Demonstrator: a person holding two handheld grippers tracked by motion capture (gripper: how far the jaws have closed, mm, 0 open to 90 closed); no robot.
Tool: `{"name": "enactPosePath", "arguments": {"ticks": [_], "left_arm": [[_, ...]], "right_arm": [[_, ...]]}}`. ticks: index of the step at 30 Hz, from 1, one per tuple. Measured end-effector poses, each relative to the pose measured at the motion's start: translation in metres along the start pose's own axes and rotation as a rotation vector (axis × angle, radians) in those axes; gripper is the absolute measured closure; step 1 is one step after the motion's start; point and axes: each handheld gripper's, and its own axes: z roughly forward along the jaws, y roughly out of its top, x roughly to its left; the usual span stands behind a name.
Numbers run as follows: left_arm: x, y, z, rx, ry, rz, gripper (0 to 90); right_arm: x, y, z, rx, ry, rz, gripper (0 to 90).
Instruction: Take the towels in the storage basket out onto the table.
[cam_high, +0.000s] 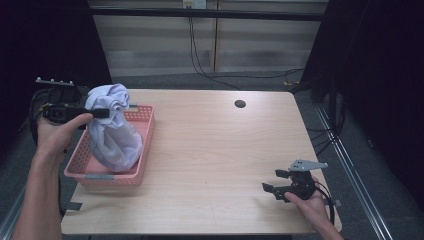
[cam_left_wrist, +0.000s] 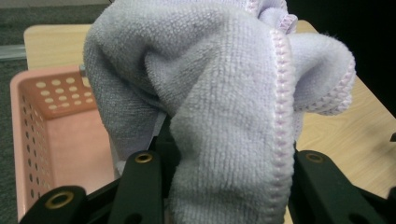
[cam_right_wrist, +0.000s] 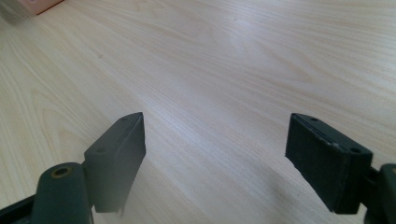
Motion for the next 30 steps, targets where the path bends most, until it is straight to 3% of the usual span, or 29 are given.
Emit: {"name": "enactPosePath", "arguments": {"ticks": [14,18,25,30], "left_arm": [[-0.013,0.019,-0.012,-0.035,-0.006,0.021,59.6],[-0.017,0.023,-0.018,-0.046,0.010,0.036,59.6],[-0.024,0.031,-0.031,-0.092,-0.004,0.046,59.5],[-0.026,0.036,-0.038,-0.124,-0.004,0.032,59.5]], "right_arm": [[0.000,0.000,0.000,-0.002,-0.002,-0.001,20.0],[0.000,0.000,-0.001,-0.005,-0.001,-0.002,20.0],[0.000,0.000,-0.001,-0.005,0.001,-0.005,20.1],[0.000,0.000,-0.001,-0.006,0.003,-0.007,20.1]]}}
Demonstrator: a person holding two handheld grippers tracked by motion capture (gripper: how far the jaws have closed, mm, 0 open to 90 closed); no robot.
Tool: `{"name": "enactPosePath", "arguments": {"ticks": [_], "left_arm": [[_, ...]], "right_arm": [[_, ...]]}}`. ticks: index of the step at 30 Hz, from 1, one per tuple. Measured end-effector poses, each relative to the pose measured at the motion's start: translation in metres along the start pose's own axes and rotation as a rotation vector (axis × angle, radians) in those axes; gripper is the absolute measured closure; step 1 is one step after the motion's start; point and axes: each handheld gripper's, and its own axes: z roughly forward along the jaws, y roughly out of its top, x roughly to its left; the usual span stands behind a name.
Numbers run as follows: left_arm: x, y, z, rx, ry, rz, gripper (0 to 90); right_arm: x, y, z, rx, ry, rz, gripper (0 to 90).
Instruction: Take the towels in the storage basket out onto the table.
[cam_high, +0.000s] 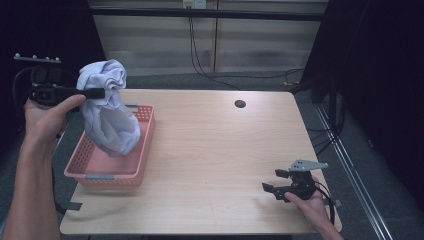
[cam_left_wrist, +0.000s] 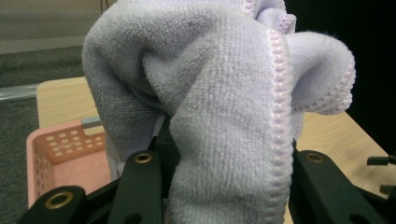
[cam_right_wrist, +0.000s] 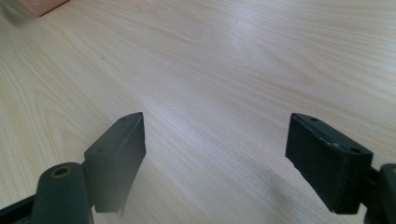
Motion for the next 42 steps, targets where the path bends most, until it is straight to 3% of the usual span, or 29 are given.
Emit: {"name": "enactPosePath", "arguments": {"ticks": [4,16,21,27,30,39,42], "left_arm": [[-0.002,0.006,-0.007,-0.029,-0.006,-0.007,59.5],[-0.023,0.034,-0.026,-0.058,0.007,0.036,59.1],[-0.038,0.046,-0.032,-0.089,-0.018,0.063,58.9],[-0.054,0.048,-0.023,-0.101,-0.063,0.090,58.9],[-0.058,0.051,-0.020,-0.112,-0.053,0.084,58.9],[-0.091,0.067,0.005,-0.102,-0.126,0.136,58.8],[-0.097,0.067,0.011,-0.107,-0.147,0.135,58.8]], "right_arm": [[0.000,0.000,0.000,0.001,-0.001,0.004,20.0],[0.000,0.000,0.000,0.000,0.000,0.006,20.0],[-0.001,0.000,0.001,0.001,0.002,0.005,20.0],[-0.001,0.000,0.001,0.003,0.002,0.002,20.1],[-0.001,0.000,0.001,0.003,0.006,0.005,20.0],[0.000,0.000,0.001,0.007,-0.001,-0.005,20.0],[0.000,0.000,0.000,0.002,-0.003,-0.004,20.0]]}}
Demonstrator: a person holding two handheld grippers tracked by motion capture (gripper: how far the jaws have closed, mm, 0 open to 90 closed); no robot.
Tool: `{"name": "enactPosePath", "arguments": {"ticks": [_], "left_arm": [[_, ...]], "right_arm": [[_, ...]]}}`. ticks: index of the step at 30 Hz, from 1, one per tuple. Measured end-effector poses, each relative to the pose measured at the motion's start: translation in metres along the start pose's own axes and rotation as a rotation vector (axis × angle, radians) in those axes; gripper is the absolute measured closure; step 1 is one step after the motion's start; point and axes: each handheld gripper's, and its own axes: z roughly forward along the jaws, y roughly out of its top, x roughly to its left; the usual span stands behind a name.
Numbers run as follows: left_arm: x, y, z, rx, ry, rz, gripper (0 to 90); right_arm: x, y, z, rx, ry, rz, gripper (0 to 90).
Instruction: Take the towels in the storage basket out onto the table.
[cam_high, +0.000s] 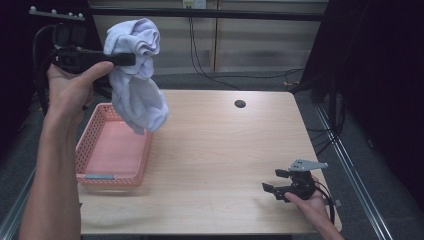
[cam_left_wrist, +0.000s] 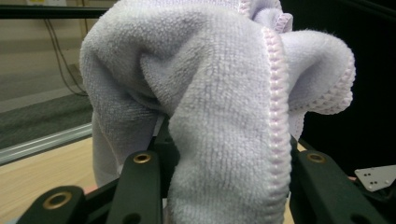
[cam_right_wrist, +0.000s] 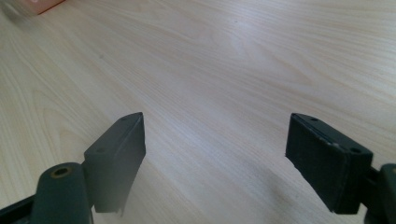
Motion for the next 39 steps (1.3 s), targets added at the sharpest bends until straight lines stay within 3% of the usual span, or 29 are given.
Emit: {"name": "enactPosePath", "arguments": {"ticks": [3,4,5,6,8,12,13,17,19,21,22,23,24,26,30,33,34,35,36,39], "left_arm": [[-0.009,-0.006,0.020,0.037,-0.025,0.016,58.8],[-0.009,-0.006,0.020,0.037,-0.025,0.016,58.8],[-0.014,-0.010,0.031,0.046,-0.048,0.015,58.7],[-0.014,-0.010,0.031,0.046,-0.048,0.015,58.7],[-0.026,-0.015,0.048,0.071,-0.077,0.039,58.7],[-0.038,-0.024,0.063,0.083,-0.123,0.055,58.5],[-0.046,-0.031,0.076,0.106,-0.140,0.067,58.3],[-0.057,-0.047,0.095,0.121,-0.188,0.064,58.0],[-0.064,-0.059,0.109,0.151,-0.202,0.072,57.8],[-0.076,-0.079,0.127,0.181,-0.239,0.074,57.6],[-0.076,-0.079,0.127,0.181,-0.239,0.074,57.5],[-0.083,-0.092,0.136,0.191,-0.271,0.075,57.5],[-0.083,-0.092,0.136,0.191,-0.271,0.075,57.4],[-0.092,-0.110,0.148,0.202,-0.303,0.071,57.2],[-0.097,-0.126,0.160,0.227,-0.311,0.077,56.8],[-0.104,-0.149,0.176,0.245,-0.318,0.087,55.7],[-0.104,-0.149,0.176,0.245,-0.318,0.087,55.6],[-0.108,-0.163,0.183,0.251,-0.329,0.080,55.5],[-0.108,-0.163,0.183,0.251,-0.329,0.080,55.2],[-0.114,-0.184,0.197,0.301,-0.292,0.119,53.4]], "right_arm": [[-0.002,0.000,-0.002,-0.009,0.000,0.002,20.0],[-0.002,0.000,-0.002,-0.009,0.000,0.002,20.0],[-0.003,0.000,-0.002,-0.008,-0.003,0.004,20.0],[-0.003,0.000,-0.002,-0.008,-0.003,0.004,20.0],[-0.003,0.000,-0.002,-0.009,-0.003,0.006,20.0],[-0.003,0.000,-0.002,-0.009,-0.003,0.002,20.0],[-0.003,0.000,-0.002,-0.008,-0.003,0.005,20.0],[-0.003,0.000,-0.003,-0.010,-0.005,0.004,20.0],[-0.003,0.000,-0.003,-0.009,-0.003,0.008,20.0],[-0.003,0.000,-0.003,-0.010,-0.004,0.008,20.0],[-0.003,0.000,-0.003,-0.010,-0.004,0.008,20.0],[-0.003,0.000,-0.003,-0.011,-0.005,0.011,20.0],[-0.003,0.000,-0.003,-0.011,-0.005,0.011,20.0],[-0.004,0.000,-0.003,-0.013,-0.005,0.008,20.0],[-0.003,0.000,-0.003,-0.013,-0.004,0.007,20.0],[-0.003,0.000,-0.004,-0.013,-0.003,0.005,20.0],[-0.003,0.000,-0.004,-0.013,-0.003,0.005,20.0],[-0.003,0.000,-0.003,-0.013,-0.002,0.004,20.0],[-0.003,0.000,-0.003,-0.013,-0.002,0.004,20.0],[-0.003,0.000,-0.002,-0.011,0.004,0.002,20.0]]}}
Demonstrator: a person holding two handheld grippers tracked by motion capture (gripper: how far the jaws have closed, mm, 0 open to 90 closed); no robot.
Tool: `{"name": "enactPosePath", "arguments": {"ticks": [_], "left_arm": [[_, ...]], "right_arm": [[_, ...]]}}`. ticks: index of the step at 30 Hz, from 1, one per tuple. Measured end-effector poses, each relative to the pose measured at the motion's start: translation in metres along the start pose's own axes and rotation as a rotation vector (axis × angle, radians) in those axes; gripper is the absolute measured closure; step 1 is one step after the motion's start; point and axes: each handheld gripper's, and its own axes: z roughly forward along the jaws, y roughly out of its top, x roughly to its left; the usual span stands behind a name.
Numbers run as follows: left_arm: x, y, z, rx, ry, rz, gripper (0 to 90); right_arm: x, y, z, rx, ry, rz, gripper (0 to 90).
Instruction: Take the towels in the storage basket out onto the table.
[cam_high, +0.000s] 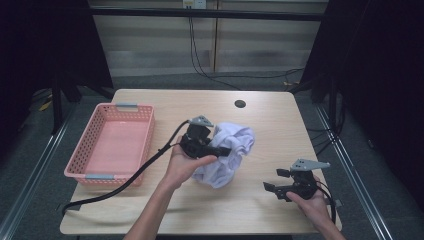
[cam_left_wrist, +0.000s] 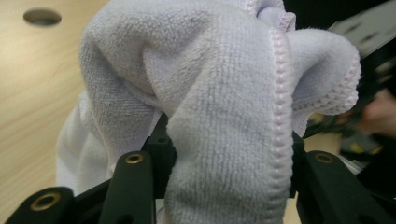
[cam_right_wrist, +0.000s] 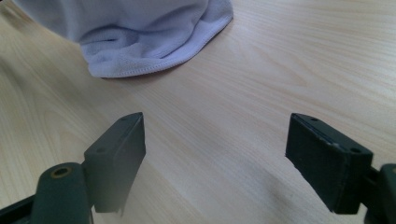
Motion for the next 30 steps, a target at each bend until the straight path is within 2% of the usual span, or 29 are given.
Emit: {"name": "enactPosePath", "arguments": {"ticks": [2,5,8,9,10,12,13,14,16,17,18,19,21,22,23,24,25,26,27,28,30], "left_arm": [[0.002,-0.012,0.017,0.027,-0.022,-0.024,52.5],[0.006,-0.034,0.044,0.073,-0.035,-0.011,49.2],[0.006,-0.043,0.055,0.080,-0.026,-0.019,43.0],[0.005,-0.047,0.060,0.083,-0.044,-0.027,43.0],[0.003,-0.053,0.069,0.087,-0.045,-0.019,38.7],[0.002,-0.056,0.072,0.088,-0.046,-0.005,31.8],[0.001,-0.058,0.074,0.085,-0.052,0.001,31.8],[-0.003,-0.059,0.072,0.074,-0.056,0.027,26.3],[-0.004,-0.058,0.070,0.083,-0.063,0.038,20.2],[-0.006,-0.057,0.066,0.083,-0.063,0.056,20.2],[-0.009,-0.052,0.056,0.090,-0.043,0.073,17.2],[-0.011,-0.050,0.050,0.075,-0.042,0.054,15.9],[-0.013,-0.049,0.043,0.062,-0.038,0.052,15.8],[-0.017,-0.046,0.032,0.042,-0.056,0.081,15.8],[-0.017,-0.046,0.032,0.042,-0.056,0.081,15.8],[-0.017,-0.048,0.022,0.016,-0.093,0.072,15.9],[-0.017,-0.048,0.022,0.016,-0.093,0.072,15.8],[-0.019,-0.052,0.012,0.013,-0.055,0.071,15.7],[-0.019,-0.052,0.012,0.013,-0.055,0.071,15.9],[-0.019,-0.061,0.002,-0.005,-0.069,0.055,17.4],[-0.018,-0.066,-0.004,-0.012,-0.070,0.047,27.5]], "right_arm": [[0.000,0.000,0.000,0.002,0.000,-0.003,20.0],[0.001,0.000,0.001,0.005,0.002,-0.007,20.0],[0.001,0.001,0.001,0.003,0.002,-0.005,20.0],[0.001,0.001,0.001,0.003,0.002,-0.005,20.0],[0.001,0.001,0.001,0.004,0.002,-0.006,20.0],[0.001,0.001,0.001,0.004,-0.003,-0.017,20.0],[0.001,0.001,0.001,0.004,-0.003,-0.017,20.0],[0.002,0.000,0.000,0.004,-0.001,-0.012,20.0],[0.002,0.001,-0.002,-0.005,-0.001,-0.012,19.9],[0.002,0.001,-0.002,-0.005,-0.001,-0.012,19.9],[0.001,0.001,-0.004,-0.017,-0.004,-0.004,19.6],[0.001,0.001,-0.005,-0.018,-0.003,-0.001,19.2],[0.001,0.002,-0.007,-0.028,-0.008,0.002,19.2],[0.001,0.002,-0.008,-0.034,-0.009,0.002,19.2],[0.001,0.002,-0.008,-0.034,-0.009,0.002,19.2],[0.001,0.004,-0.010,-0.051,-0.009,0.005,19.2],[0.001,0.004,-0.010,-0.051,-0.009,0.005,19.2],[0.001,0.005,-0.013,-0.061,-0.014,0.011,19.1],[0.001,0.005,-0.013,-0.061,-0.014,0.011,19.1],[0.001,0.007,-0.015,-0.073,-0.014,0.018,19.1],[0.003,0.010,-0.016,-0.070,-0.021,0.004,20.3]]}}
